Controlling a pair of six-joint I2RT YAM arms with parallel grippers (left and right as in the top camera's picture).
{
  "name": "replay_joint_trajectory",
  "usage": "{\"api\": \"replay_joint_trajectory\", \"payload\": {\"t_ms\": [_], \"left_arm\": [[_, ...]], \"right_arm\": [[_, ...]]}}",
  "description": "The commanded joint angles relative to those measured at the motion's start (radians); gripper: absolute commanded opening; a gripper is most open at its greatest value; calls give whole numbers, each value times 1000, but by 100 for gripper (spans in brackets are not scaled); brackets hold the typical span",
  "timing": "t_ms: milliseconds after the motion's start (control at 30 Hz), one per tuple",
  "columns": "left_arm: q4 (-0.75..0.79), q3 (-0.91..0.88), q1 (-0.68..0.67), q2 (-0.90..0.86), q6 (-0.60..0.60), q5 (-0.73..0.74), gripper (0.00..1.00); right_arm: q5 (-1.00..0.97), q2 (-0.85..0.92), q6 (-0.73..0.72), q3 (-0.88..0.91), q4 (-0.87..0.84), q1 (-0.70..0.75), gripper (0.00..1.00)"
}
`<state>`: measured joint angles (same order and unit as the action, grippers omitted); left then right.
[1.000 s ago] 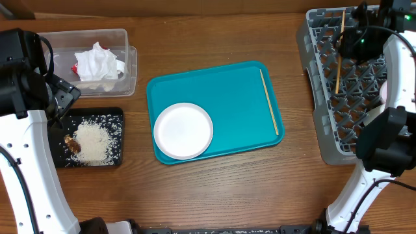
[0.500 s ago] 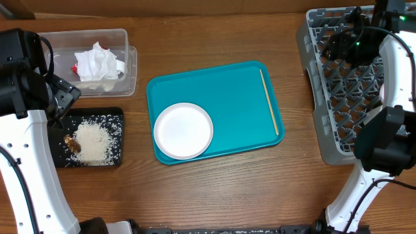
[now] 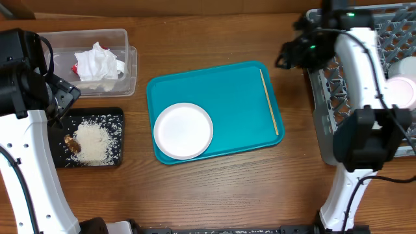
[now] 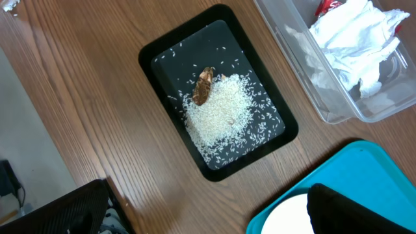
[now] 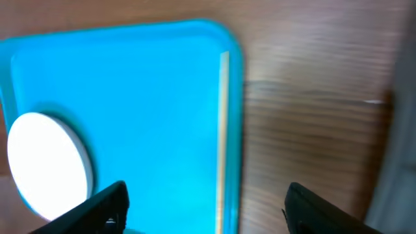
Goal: Sort waste into correct bins and load items into the dishwasher
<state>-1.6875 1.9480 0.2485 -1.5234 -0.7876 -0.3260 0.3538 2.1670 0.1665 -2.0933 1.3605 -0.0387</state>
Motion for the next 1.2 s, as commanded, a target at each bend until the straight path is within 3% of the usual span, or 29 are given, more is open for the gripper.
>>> {"api": "replay_joint_trajectory", "payload": {"t_ms": [0, 133, 367, 533, 1167], "left_arm": [[-2, -2, 0, -1, -24, -13, 100], [-2, -2, 0, -1, -24, -13, 100], [-2, -2, 0, -1, -24, -13, 100], [-2, -2, 0, -1, -24, -13, 100], [-2, -2, 0, -1, -24, -13, 100]], "right_arm": [[-97, -10, -61, 0, 8, -63, 79], [-182, -10, -141, 37, -5, -135, 79], [-363, -10, -293, 257, -190, -226, 79], [-395, -10, -295, 356, -293, -262, 79], [-405, -10, -313, 472, -410, -270, 79]]}}
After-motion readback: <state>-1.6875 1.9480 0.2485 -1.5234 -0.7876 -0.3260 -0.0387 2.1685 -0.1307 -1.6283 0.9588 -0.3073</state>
